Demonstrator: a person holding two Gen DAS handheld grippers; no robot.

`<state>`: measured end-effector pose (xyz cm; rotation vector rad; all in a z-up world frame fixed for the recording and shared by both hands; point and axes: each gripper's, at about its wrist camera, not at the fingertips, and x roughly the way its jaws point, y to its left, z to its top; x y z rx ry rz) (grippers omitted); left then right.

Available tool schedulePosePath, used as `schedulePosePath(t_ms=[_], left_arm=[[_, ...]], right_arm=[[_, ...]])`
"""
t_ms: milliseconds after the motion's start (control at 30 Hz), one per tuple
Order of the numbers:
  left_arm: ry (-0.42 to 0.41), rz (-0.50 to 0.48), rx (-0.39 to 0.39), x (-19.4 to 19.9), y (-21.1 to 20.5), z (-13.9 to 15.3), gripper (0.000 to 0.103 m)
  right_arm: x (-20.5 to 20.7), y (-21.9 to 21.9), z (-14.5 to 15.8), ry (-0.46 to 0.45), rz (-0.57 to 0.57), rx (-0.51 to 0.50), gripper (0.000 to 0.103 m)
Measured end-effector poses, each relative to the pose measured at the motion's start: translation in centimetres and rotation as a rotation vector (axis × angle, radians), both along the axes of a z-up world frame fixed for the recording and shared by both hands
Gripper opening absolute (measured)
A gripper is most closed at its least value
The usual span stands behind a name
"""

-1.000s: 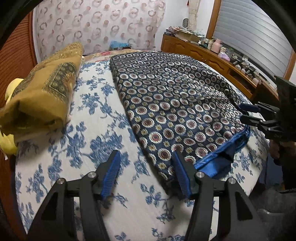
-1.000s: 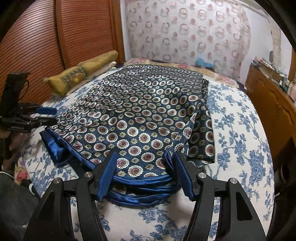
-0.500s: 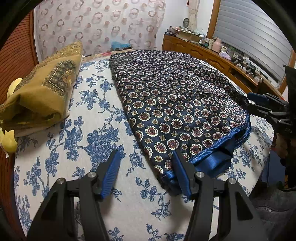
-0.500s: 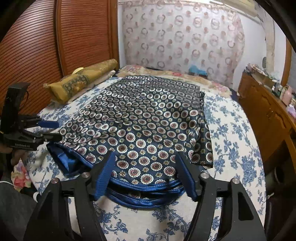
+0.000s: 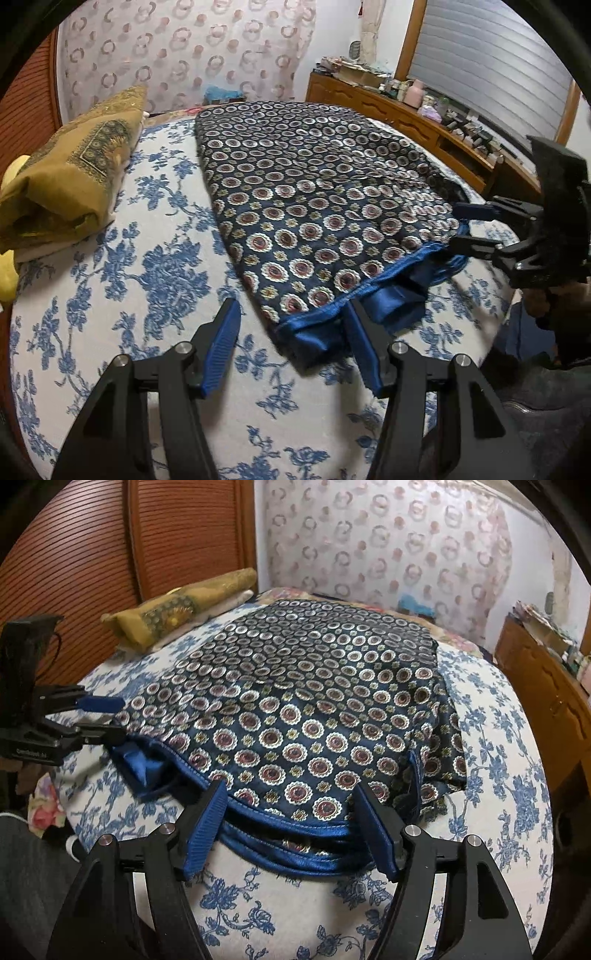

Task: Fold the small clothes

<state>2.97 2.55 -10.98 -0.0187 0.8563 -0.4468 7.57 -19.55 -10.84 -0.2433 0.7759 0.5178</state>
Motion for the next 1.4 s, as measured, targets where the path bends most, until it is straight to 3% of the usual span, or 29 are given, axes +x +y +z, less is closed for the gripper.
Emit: schedulePosePath(t_ms=[167, 200, 300, 433, 800, 1167, 1233, 1267, 1367, 1400], left_arm=[[0.016, -0.006, -0.036, 0.0, 0.1, 0.1, 0.025], [0.014, 0.0, -0.032, -0.1, 0.0, 0.1, 0.011], [-0.004, 0.01, -0.048, -0.1, 0.2, 0.8, 0.004], [-0.047, 0.012, -0.131, 0.0, 0.6, 3.1, 0.003], [-0.179, 0.003, -0.142, 2.4, -0.3, 8.2, 0.003], [-0.223, 0.011, -0.136, 3.9, -1.2, 10.1, 0.003], [-0.229, 0.013, -0.128, 3.9, -1.2, 10.3, 0.003], [-0.232, 0.013, -0.124, 4.0, -1.3, 10.4, 0.003], [-0.233, 0.01, -0.12, 4.3, -1.3, 10.3, 0.003], [-0.235, 0.013, -0.116, 4.6, -1.3, 10.3, 0.003]], right_arm=[[-0.3, 0.0, -0.3, 0.013, 0.021, -0.004, 0.072], [-0.4, 0.0, -0.4, 0.016, 0.028, -0.005, 0.072], [-0.7, 0.3, -0.6, 0.023, 0.052, -0.015, 0.072], [-0.9, 0.9, -0.8, 0.023, 0.09, -0.05, 0.072], [-0.7, 1.6, -0.5, 0.036, 0.158, -0.061, 0.072], [1.0, -0.5, 0.3, 0.005, 0.086, -0.071, 0.072], [1.4, -1.3, 0.5, -0.004, 0.069, -0.064, 0.065], [1.7, -1.6, 0.6, -0.005, 0.065, -0.057, 0.056], [2.4, -2.7, 0.9, -0.005, 0.044, -0.01, 0.015], [2.7, -2.9, 1.1, -0.008, 0.042, 0.004, 0.009]])
